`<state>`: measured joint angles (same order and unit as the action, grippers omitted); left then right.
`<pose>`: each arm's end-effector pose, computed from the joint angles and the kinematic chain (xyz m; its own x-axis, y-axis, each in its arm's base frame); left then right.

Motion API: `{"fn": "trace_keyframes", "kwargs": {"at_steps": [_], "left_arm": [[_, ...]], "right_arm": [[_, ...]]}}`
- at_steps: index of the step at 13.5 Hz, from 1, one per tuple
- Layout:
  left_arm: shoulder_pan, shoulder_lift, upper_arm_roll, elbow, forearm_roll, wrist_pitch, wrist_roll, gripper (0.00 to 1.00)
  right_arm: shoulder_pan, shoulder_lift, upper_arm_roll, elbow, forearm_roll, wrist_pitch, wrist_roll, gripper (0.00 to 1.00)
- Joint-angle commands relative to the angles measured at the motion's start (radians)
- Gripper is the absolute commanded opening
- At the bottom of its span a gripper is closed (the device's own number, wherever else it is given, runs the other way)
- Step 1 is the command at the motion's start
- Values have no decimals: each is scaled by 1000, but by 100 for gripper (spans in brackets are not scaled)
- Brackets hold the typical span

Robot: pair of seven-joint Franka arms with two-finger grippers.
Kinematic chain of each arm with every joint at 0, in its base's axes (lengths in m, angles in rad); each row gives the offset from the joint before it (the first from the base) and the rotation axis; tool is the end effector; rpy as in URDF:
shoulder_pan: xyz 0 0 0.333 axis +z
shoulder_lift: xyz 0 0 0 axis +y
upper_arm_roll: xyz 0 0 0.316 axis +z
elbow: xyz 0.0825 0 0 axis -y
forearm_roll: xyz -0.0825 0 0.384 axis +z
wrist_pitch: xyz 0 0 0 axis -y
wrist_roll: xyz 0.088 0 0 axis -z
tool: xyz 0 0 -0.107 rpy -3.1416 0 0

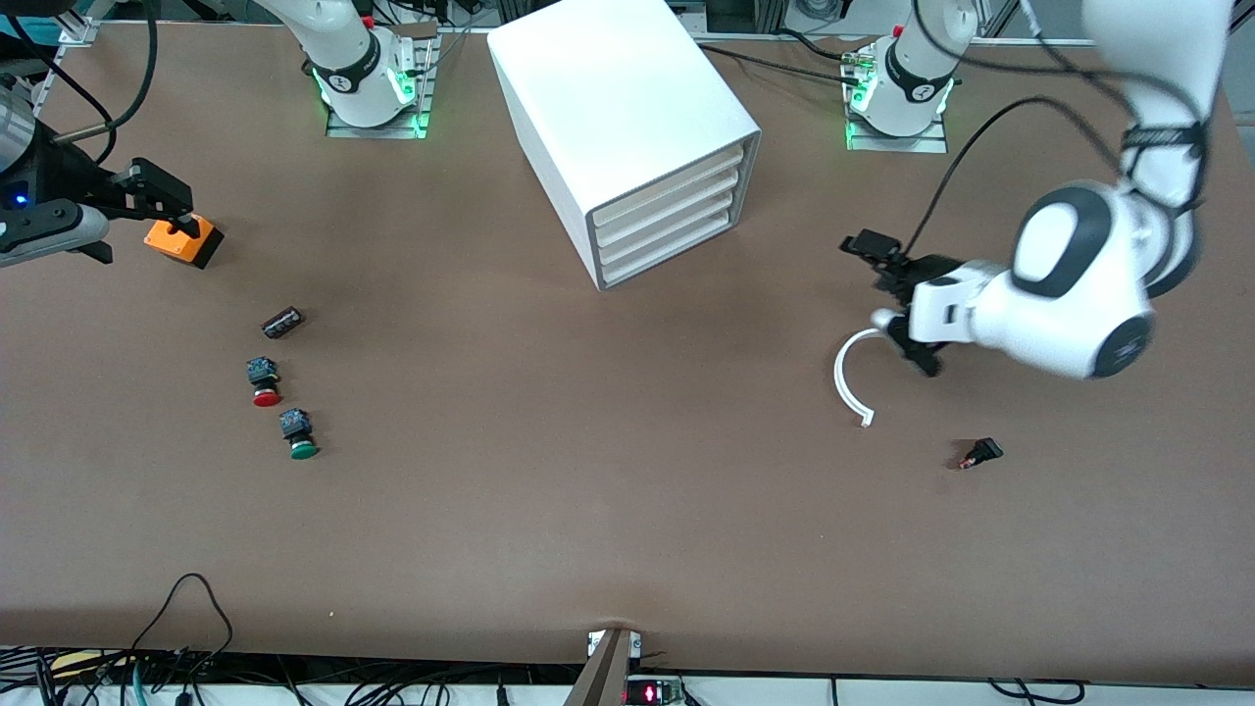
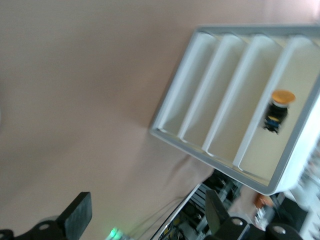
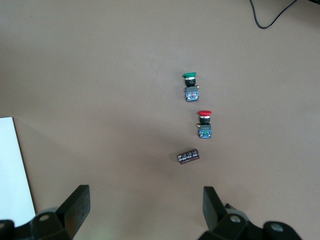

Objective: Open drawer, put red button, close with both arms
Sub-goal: 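Grasp the drawer handle with the left gripper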

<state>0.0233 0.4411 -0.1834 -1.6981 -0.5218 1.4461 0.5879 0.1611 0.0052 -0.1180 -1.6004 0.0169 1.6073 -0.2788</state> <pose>0.5710 -0.1416 0.3293 0.7113 -0.6608 -0.2396 -0.3005 -0.5941 0.7462 0.5584 0.0260 0.6108 0.9488 0.3158 0.0061 0.3158 -0.9487 -0.0152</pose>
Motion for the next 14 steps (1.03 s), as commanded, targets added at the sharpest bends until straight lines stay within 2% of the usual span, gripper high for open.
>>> {"fn": "trace_keyframes", "kwargs": {"at_steps": [1,2,4,5,7,10,11,12,14], "left_arm": [[7,154,-28,20,-148,-27,141,100],[1,181,-48,3,-183,-17,153,98],[-5,226,-99,-15,-239,-9,193,81],[-12,243,-135,-17,-268,-6,213,79],[-49,274,-145,-18,-348,3,207,72],[-101,295,-145,-60,-434,52,204,68],[-117,295,-146,-77,-441,69,204,67],[-129,295,-145,-89,-466,72,204,67],[-154,295,-146,-110,-504,85,204,67]], "right_arm": [[-9,5,9,20,-9,-15,1,100],[-9,5,9,22,-9,-12,0,100],[-9,5,9,23,-8,-4,1,100],[-9,5,9,25,-6,-3,-9,100],[-9,7,9,37,1,-3,6,100],[-11,34,11,37,0,31,-2,100],[-11,101,9,37,0,64,-5,100],[-6,126,11,56,-6,60,-5,100],[-6,127,9,57,-6,56,4,100]]}}
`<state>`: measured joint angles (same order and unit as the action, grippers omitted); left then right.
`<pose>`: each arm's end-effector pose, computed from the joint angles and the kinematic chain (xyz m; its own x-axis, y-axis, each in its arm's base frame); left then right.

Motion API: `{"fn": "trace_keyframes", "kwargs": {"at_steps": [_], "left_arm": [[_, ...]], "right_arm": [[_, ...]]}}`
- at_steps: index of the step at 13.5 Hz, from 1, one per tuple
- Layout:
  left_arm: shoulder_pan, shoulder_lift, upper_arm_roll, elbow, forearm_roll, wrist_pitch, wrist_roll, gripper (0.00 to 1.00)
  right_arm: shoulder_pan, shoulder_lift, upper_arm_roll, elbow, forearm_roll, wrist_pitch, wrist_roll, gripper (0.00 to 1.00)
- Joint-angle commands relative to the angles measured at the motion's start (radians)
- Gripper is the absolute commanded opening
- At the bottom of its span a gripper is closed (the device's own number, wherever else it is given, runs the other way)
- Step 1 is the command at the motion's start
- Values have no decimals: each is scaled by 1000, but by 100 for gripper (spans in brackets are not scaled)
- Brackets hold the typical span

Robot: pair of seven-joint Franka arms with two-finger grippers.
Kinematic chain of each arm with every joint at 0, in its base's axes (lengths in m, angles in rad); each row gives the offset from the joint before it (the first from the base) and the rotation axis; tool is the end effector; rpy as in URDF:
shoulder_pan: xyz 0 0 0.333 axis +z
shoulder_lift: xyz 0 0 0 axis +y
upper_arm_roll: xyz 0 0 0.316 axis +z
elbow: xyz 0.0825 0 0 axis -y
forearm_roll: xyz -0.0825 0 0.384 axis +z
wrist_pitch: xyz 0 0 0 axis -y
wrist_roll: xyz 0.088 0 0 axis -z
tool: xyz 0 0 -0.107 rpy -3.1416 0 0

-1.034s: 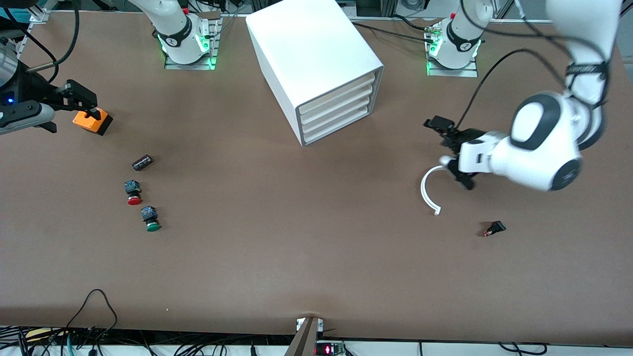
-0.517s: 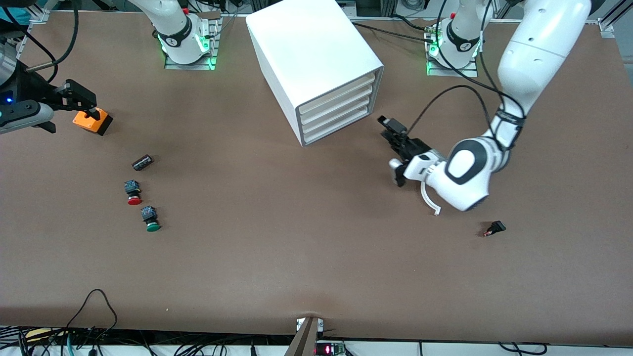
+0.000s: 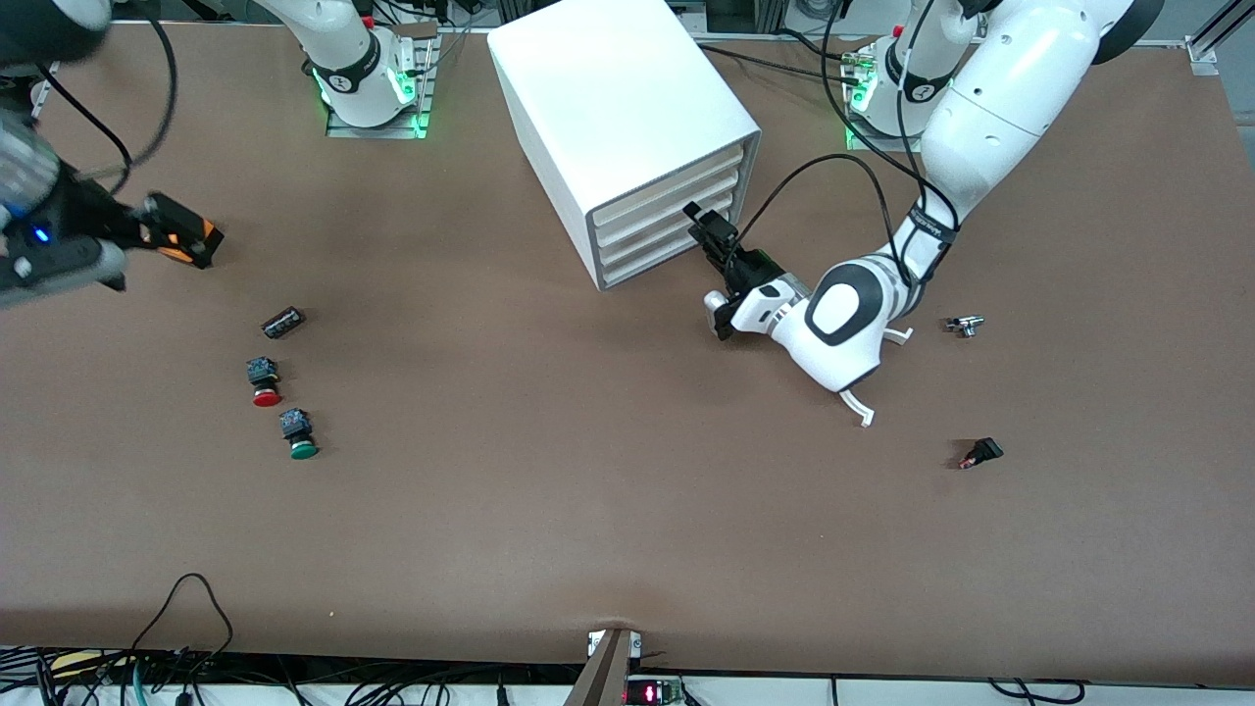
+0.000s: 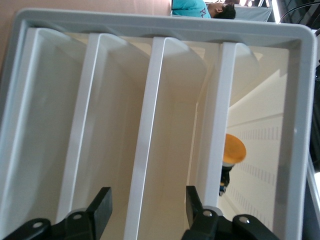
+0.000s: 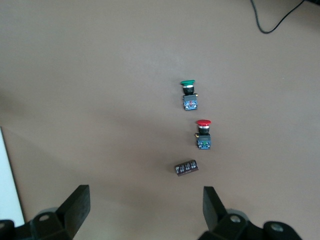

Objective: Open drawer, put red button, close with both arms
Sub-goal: 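Pull the drawer open with the left gripper while the right gripper reaches the button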

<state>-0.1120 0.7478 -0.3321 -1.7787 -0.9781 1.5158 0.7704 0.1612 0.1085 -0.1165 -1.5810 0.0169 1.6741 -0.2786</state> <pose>0.4840 -0.3206 0.1803 0.6549 -0.7425 -0.1408 0.0172 -0.1716 0.9850 0.5927 0.0315 0.5667 0.9485 0.3165 -0.0129 0.3164 -0.9486 -0.0081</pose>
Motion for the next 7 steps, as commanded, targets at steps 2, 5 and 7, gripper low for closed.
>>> {"fn": "trace_keyframes", "kwargs": {"at_steps": [2,5,7], "left_arm": [[-46,-11,4,-44,-89,27,21,63],[-84,-13,2,-50,-119,93,32,38],[-97,-11,2,-47,-131,101,23,3]], "right_arm": [[-9,26,8,35,-5,-11,-5,100],[-5,72,9,35,-2,-11,-17,100],[-2,131,9,35,-6,-13,-37,100]]}}
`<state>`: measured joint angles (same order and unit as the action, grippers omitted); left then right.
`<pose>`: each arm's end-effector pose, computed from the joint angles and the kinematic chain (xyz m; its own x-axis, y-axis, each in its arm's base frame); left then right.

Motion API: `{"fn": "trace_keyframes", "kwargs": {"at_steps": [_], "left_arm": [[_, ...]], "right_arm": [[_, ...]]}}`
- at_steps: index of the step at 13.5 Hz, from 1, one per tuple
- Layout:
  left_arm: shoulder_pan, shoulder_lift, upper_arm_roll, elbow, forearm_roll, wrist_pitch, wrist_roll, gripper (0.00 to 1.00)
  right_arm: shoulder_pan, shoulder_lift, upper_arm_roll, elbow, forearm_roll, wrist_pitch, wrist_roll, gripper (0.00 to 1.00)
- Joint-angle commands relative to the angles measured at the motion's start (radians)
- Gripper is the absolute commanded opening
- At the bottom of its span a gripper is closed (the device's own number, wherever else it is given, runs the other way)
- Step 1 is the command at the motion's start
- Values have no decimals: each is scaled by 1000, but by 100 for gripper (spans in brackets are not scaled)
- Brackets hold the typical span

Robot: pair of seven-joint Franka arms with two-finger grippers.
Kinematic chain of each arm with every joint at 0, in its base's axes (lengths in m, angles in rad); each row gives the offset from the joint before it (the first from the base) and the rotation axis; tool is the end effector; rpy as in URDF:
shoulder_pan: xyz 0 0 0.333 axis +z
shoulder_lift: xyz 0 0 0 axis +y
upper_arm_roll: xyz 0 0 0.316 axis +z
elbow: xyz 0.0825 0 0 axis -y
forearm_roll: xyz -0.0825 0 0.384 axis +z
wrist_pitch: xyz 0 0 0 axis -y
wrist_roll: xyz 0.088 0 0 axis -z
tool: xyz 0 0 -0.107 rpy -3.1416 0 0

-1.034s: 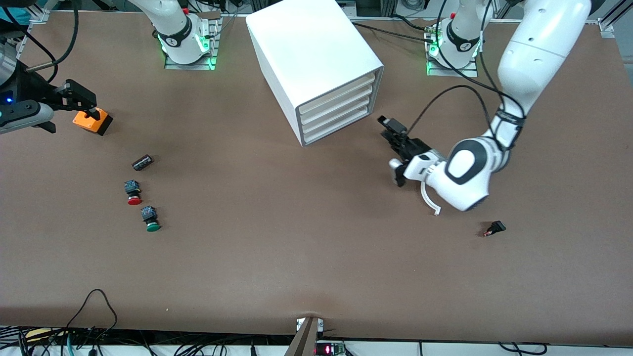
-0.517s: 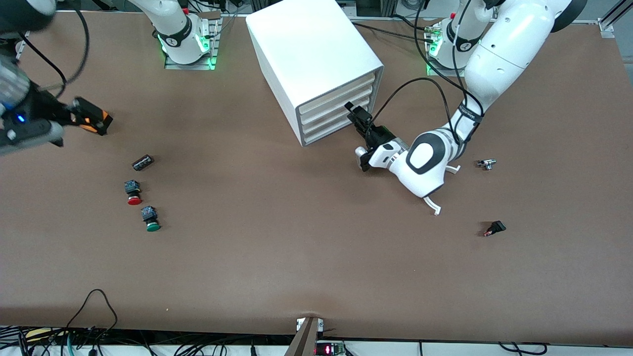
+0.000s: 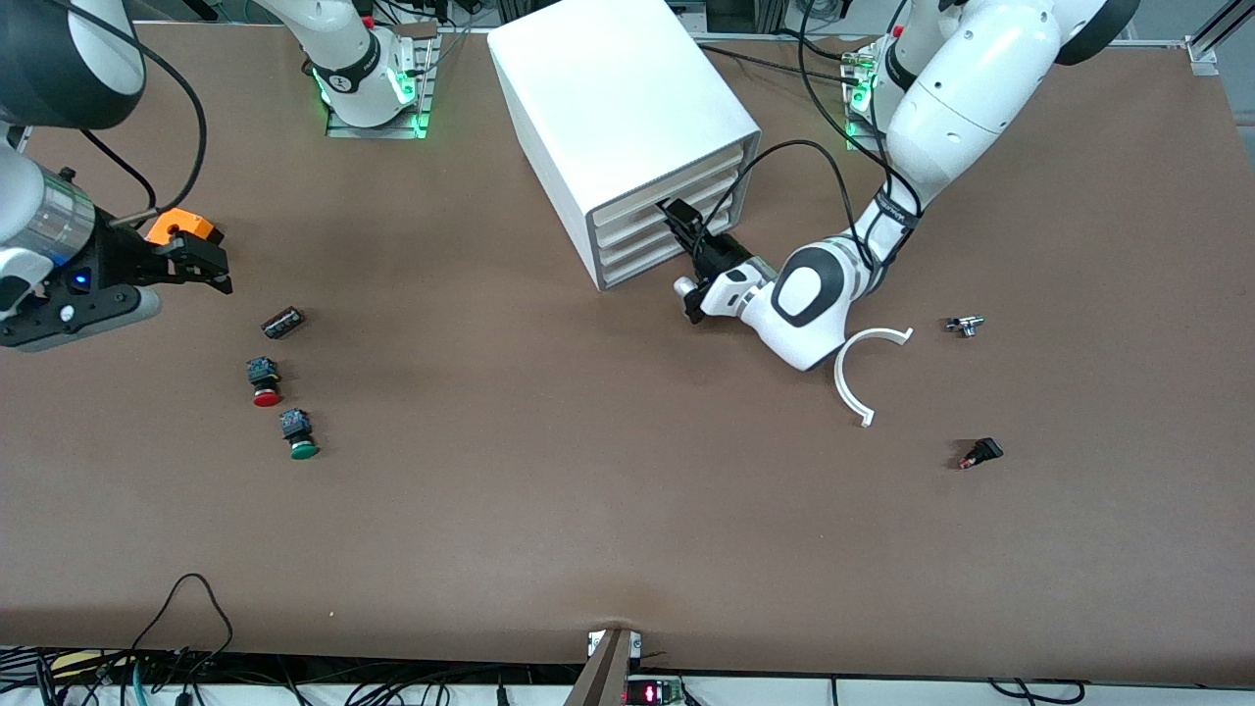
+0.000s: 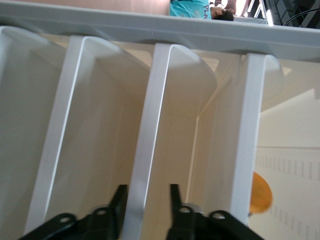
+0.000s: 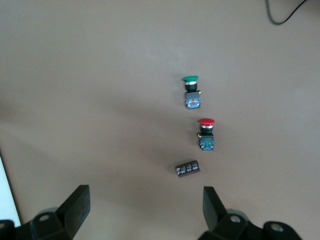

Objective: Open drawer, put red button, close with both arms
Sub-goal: 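Pull the drawer open with the left gripper while the right gripper reaches the button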

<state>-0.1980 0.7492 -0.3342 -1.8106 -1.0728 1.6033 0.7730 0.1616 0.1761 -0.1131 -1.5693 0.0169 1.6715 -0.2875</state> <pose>0.4572 -0.3645 0.1702 0.6773 -0.7197 -0.1528 0.0332 -0.1776 0.9835 0.6077 0.0361 0.5316 0.9419 0.3283 -0.0706 0.3279 -0.9446 -0.0176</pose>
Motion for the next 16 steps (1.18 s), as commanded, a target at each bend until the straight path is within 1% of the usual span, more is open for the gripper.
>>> {"fn": "trace_keyframes", "kwargs": {"at_steps": [1,2,5,6,8,10,12,13,16], "left_arm": [[-9,-16,4,-15,-36,12,14,0],[-3,-17,4,-15,-36,10,9,0],[8,-18,17,-7,-26,10,11,0],[23,-18,15,-4,-24,10,8,0],[52,-19,17,7,-19,4,9,0],[69,-18,20,14,-19,4,6,0],[77,-14,41,45,-18,4,5,0],[77,-14,56,48,-18,6,6,2],[84,-14,87,69,-18,7,5,5]], "right_arm": [[-4,83,6,23,-8,-9,-70,100],[-5,132,6,29,-9,-9,-112,100],[-33,206,4,20,-15,34,-212,100],[-49,213,4,-9,-15,69,-257,100],[-97,215,4,-104,-12,189,-353,100],[-131,215,4,-222,-11,337,-384,100],[-149,233,4,-323,-11,510,-404,100],[-157,255,4,-346,-11,565,-406,100],[-163,284,4,-345,-9,608,-404,99]]}}
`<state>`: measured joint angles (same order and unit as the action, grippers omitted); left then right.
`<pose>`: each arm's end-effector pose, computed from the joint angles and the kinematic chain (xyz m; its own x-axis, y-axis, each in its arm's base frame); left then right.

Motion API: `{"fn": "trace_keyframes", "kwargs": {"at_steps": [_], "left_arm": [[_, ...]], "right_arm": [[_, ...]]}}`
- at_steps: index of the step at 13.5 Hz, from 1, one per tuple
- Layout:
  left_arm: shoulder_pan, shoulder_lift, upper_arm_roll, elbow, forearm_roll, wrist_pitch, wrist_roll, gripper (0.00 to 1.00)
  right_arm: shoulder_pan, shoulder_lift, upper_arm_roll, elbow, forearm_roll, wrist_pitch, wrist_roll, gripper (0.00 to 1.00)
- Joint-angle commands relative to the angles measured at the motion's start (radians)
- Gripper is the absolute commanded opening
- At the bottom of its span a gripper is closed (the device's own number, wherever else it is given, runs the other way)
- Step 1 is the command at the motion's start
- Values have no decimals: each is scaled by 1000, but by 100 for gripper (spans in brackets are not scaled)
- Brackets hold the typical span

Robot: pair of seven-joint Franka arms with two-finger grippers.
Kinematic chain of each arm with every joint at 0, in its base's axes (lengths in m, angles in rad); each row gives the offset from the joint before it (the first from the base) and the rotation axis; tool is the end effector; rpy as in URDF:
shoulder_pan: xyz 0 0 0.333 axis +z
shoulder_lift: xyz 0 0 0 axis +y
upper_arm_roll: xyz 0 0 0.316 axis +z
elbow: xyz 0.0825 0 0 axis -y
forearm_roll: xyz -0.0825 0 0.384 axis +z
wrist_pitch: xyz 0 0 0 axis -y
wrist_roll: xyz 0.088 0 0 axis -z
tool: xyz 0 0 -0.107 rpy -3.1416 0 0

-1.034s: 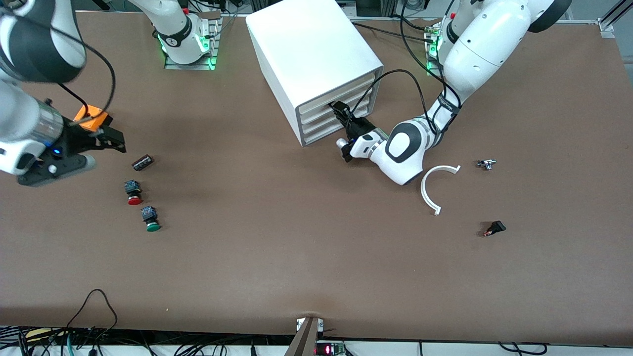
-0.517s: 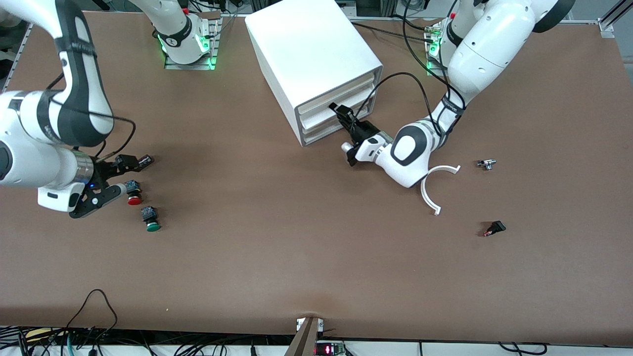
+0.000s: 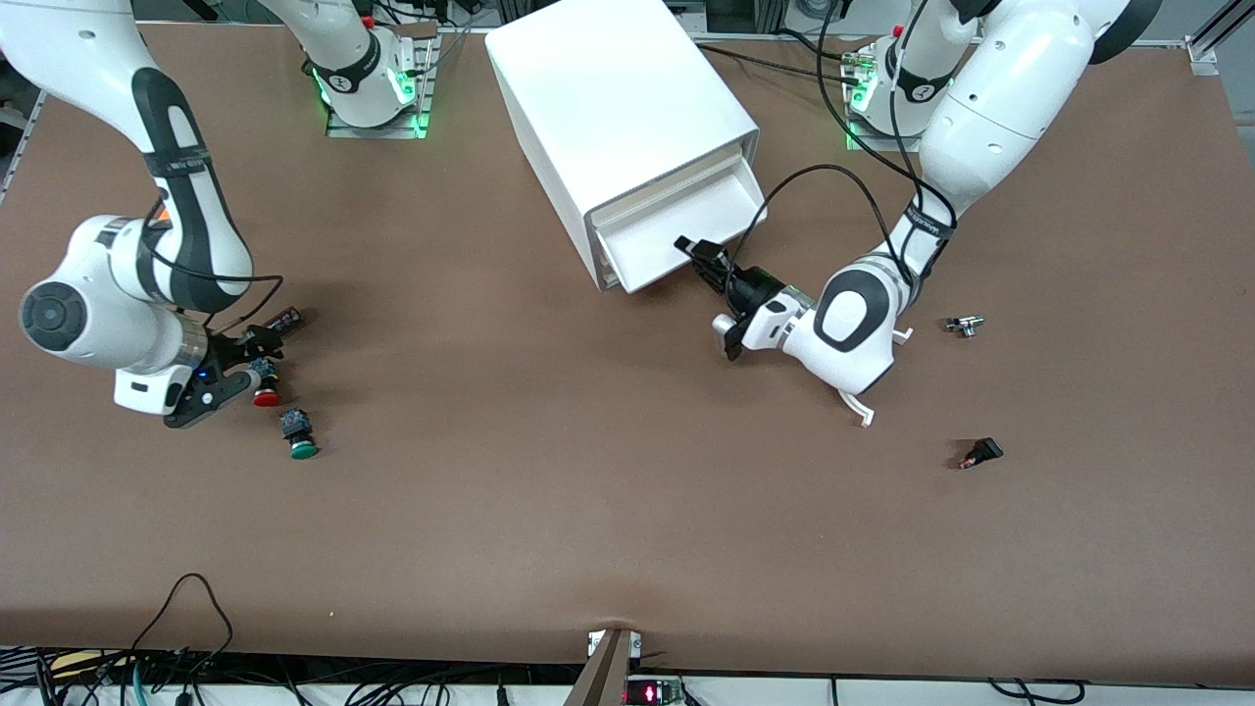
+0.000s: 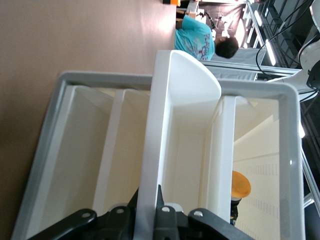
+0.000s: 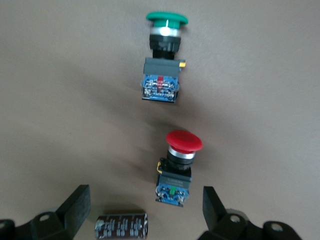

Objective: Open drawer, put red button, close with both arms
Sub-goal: 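Grasp the red button with the right gripper while the left gripper withdraws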

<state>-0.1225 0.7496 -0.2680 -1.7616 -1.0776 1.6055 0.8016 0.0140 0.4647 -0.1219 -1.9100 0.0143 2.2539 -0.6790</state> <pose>0.5178 -0.3010 0.1735 0.7774 -0.6202 -0.1046 -0.0129 -0.1820 0.9832 0.6128 -0.0629 0.2444 0.8341 0.5386 -0.1190 0.5381 -0.8420 -0.0388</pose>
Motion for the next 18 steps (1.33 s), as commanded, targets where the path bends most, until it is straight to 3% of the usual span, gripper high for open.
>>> {"fn": "trace_keyframes", "kwargs": {"at_steps": [1,3,4,5,9,13,15,18], "left_arm": [[9,-15,27,22,-13,5,-24,5],[26,-13,35,33,-13,5,-22,5],[30,-15,35,33,-13,2,-25,15],[34,-16,35,27,-13,-2,-51,99],[108,-24,35,42,23,-128,-309,100],[182,-82,73,125,293,-122,-343,100],[230,-130,82,162,422,-125,-343,100],[300,-168,79,240,634,-134,-334,100]], "right_arm": [[-16,12,11,-1,-8,58,-14,98],[-17,41,13,-1,-11,114,-37,97],[-23,51,11,-1,-10,125,-71,97],[-35,55,11,0,-10,136,-91,94],[-52,94,13,0,-11,176,-114,90],[-61,118,15,-6,-1,184,-113,81],[-63,123,15,-7,1,182,-113,67],[-63,123,15,-4,4,174,-108,29]]}}
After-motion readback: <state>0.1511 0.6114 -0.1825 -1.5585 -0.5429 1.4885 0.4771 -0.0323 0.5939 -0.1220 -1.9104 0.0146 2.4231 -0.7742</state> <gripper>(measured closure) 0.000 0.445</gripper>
